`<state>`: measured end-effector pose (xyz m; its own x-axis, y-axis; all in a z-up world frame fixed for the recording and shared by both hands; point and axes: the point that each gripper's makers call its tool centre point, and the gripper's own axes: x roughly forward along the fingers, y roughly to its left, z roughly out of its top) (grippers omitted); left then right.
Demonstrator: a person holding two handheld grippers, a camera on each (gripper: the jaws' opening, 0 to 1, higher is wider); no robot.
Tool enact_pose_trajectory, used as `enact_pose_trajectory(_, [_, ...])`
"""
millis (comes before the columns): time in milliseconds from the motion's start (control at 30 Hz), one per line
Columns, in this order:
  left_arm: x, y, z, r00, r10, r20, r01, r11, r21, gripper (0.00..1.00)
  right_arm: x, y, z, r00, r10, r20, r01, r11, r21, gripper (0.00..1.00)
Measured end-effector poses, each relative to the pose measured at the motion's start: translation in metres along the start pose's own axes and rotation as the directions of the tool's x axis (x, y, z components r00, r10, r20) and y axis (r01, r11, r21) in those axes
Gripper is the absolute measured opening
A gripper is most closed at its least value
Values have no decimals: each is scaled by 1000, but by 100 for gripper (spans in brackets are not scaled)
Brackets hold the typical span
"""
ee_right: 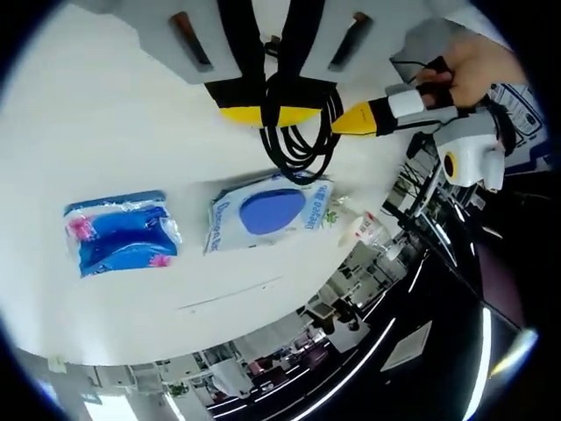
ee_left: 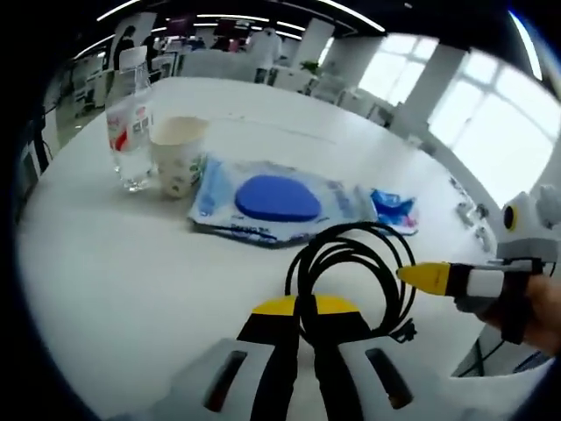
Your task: Arrange the tabletop items into an orderly group along one side of the table until the central work area is clear of visible clutter.
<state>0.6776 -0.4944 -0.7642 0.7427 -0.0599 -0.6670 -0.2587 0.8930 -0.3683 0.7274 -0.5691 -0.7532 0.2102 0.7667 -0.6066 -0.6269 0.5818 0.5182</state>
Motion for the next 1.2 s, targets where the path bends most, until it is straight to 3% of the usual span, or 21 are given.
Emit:
enact_pose_trajectory(600, [41, -48, 6, 992, -88, -95, 97, 990, 100, 0, -28, -57, 12, 995, -96, 40, 93, 993, 68, 0])
enact_pose_trajectory(1000, [60, -74, 10, 987, -103, -122, 116, 988, 102, 0, -38, -93, 20, 988, -139, 70, 129, 983, 132, 0])
enact_pose_trajectory(1200, [67, -86, 5, 984, -103, -143, 118, 987, 105, 0, -41, -105, 19, 985, -159, 71, 148, 978, 147, 0])
